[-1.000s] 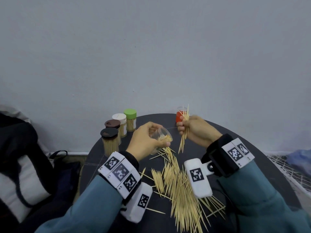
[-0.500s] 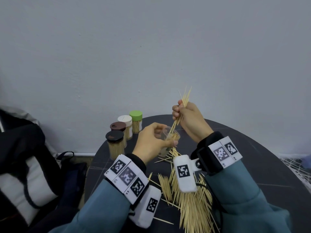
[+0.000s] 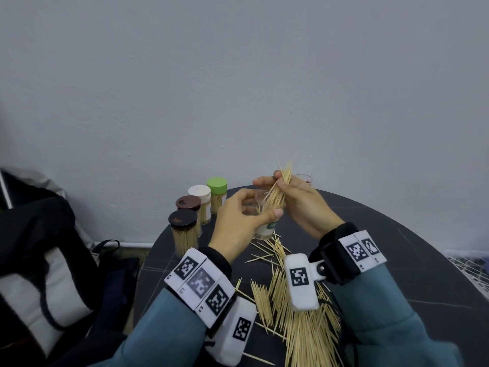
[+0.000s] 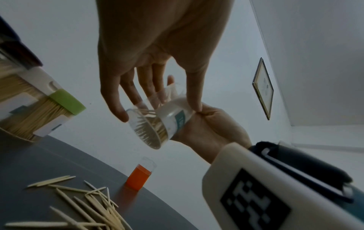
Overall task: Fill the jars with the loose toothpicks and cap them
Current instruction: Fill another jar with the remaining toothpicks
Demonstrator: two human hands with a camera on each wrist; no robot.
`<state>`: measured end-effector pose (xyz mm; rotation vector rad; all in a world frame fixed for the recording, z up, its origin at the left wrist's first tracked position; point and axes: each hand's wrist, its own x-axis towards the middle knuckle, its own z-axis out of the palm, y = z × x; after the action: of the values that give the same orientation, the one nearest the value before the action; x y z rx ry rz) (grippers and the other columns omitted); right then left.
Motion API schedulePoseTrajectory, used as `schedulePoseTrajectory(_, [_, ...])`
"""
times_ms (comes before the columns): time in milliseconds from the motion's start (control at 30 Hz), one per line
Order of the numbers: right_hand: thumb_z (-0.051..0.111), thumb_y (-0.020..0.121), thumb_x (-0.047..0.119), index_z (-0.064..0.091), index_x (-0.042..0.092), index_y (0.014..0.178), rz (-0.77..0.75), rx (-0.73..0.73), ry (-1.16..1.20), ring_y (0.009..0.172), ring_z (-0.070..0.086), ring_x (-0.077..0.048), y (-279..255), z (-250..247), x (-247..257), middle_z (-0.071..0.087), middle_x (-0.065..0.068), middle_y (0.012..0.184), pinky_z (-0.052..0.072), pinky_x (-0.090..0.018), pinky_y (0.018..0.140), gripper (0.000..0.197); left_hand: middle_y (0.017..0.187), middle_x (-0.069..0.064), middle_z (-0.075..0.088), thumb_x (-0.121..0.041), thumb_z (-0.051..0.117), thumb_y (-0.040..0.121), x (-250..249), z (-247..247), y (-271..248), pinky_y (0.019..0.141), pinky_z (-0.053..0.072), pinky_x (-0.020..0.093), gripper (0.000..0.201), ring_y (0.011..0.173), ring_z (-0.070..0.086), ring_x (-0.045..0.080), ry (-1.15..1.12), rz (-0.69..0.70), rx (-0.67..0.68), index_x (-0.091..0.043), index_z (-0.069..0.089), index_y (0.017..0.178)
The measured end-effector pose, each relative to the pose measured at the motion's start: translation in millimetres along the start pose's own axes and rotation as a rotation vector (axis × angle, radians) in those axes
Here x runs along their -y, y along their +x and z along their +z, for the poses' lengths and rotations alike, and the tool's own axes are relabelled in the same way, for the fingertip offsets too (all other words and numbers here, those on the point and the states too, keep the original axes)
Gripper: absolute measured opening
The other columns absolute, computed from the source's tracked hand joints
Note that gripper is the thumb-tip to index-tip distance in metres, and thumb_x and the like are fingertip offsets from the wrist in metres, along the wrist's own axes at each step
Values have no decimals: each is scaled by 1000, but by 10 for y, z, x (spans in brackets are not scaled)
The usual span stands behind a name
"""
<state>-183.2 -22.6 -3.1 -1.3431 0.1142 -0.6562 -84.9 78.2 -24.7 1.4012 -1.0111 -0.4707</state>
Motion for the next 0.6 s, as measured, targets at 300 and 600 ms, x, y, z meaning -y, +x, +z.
schedulePoseTrajectory(300, [41, 89, 18, 48, 8, 106, 158, 172, -166, 119, 54, -23, -71, -132, 32, 51, -9, 136, 49, -31, 95, 20, 101, -9, 65, -21, 83, 69, 23, 12, -22, 84, 48, 18, 49, 96, 59, 5, 64, 16, 59, -16, 62, 113])
schedulePoseTrajectory(600, [40, 94, 24, 54, 16, 89, 162, 98, -331, 96, 63, -10, -77, -154, 56, 68, 6, 108, 46, -22, 84, 17, 105, -6, 68, -18, 82, 69, 32, 24, -23, 80, 48, 11, 46, 94, 61, 4, 30, -7, 108, -19, 62, 110])
